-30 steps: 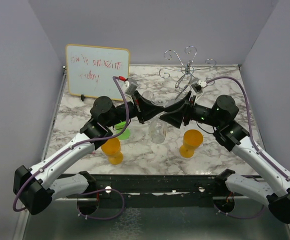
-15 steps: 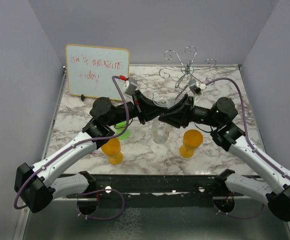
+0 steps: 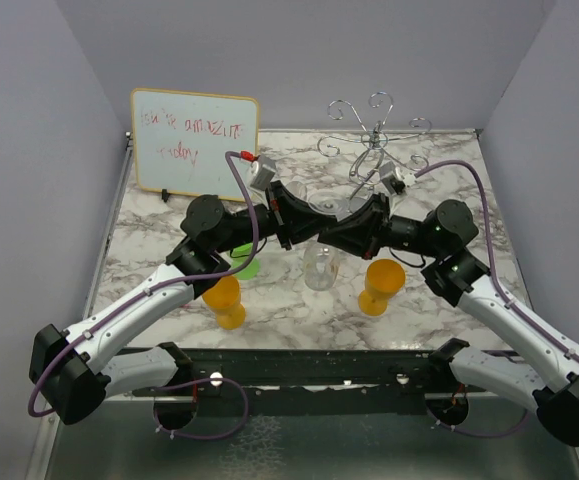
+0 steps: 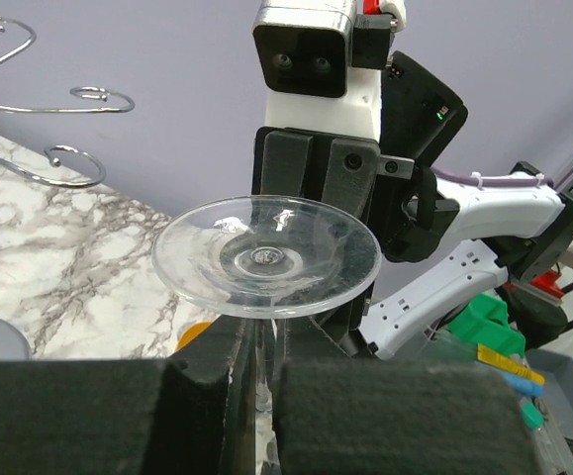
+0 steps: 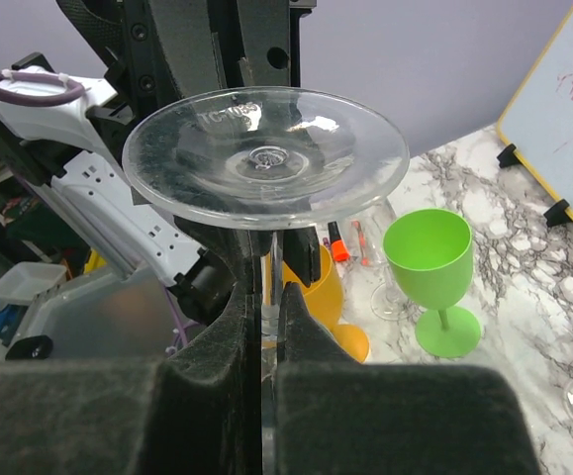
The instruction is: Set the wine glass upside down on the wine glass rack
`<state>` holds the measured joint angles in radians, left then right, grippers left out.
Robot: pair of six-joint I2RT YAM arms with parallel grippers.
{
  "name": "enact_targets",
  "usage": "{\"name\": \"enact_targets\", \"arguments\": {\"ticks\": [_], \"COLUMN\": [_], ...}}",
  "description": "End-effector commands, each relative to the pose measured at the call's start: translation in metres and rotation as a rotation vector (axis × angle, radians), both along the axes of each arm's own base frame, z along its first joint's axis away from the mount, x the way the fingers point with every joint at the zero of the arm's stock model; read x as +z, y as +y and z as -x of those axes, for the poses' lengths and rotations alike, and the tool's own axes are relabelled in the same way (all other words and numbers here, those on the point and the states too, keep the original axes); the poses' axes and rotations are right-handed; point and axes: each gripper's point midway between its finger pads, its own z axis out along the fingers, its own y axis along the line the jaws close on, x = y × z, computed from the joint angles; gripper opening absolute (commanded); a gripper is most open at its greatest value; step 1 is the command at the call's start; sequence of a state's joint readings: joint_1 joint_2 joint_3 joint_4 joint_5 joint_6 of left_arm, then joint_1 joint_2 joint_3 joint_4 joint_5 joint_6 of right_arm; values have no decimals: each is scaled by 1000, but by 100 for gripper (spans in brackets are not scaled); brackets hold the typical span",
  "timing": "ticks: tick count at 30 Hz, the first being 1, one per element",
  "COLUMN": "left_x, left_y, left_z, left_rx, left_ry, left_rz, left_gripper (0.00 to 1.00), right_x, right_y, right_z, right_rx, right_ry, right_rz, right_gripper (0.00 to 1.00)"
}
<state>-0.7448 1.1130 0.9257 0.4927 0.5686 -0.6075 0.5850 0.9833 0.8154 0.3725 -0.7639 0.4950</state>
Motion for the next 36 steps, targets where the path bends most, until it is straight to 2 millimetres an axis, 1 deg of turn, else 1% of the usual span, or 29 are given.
{"name": "enact_targets", "arguments": {"ticks": [1, 3, 5, 6, 9, 11, 13, 15, 18, 20, 21, 23, 25, 27, 29, 31, 36], "left_x": [47, 49, 50, 51, 51, 47, 41, 31, 12, -5, -12, -24, -31, -35, -39, -42, -50], "left_y": [12, 14, 15, 16, 18, 21, 24, 26, 38, 50, 56, 69, 79, 85, 88, 88, 84], "left_z": [16, 15, 15, 15, 14, 10, 5, -2, -19, -33, -38, -45, -49, -51, -53, -54, -57], "left_rx": [-4, 12, 18, 19, 37, 69, 104, 150, 283, 385, 430, 509, 561, 588, 612, 615, 606], "left_ry": [-89, -85, -85, -84, -74, -59, -45, -29, 28, 63, 71, 83, 85, 83, 85, 89, 89], "left_rz": [122, 131, 136, 138, 141, 139, 121, 80, -20, -111, -154, -217, -264, -291, -304, -309, -340], "left_gripper": [4, 11, 23, 32, 55, 70, 82, 88, 95, 97, 97, 98, 98, 99, 99, 99, 99], "right_x": [-6, -1, 3, 6, 11, 13, 15, 21, 25, 25, 22, 19, 15, 12, 13, 11, -14], "right_y": [-8, -12, -16, -18, -26, -33, -43, -53, -72, -89, -97, -115, -134, -157, -168, -175, -203], "right_z": [-12, -14, -17, -18, -24, -27, -32, -33, -31, -34, -36, -42, -51, -63, -70, -75, -86], "right_rx": [-102, -138, -174, -194, -259, -313, -377, -435, -519, -608, -653, -748, -867, -1015, -1096, -1150, -1334], "right_ry": [-1, -8, -13, -16, -16, -18, -18, -44, -50, -63, -63, -73, -61, 7, 66, 94, 161], "right_rz": [8, 0, -12, -19, -32, -33, -32, -27, -6, 14, 38, 80, 120, 119, 98, 84, 167], "right_gripper": [1, 0, 1, 1, 1, 1, 1, 1, 0, 0, 0, 1, 1, 0, 1, 0, 1]}}
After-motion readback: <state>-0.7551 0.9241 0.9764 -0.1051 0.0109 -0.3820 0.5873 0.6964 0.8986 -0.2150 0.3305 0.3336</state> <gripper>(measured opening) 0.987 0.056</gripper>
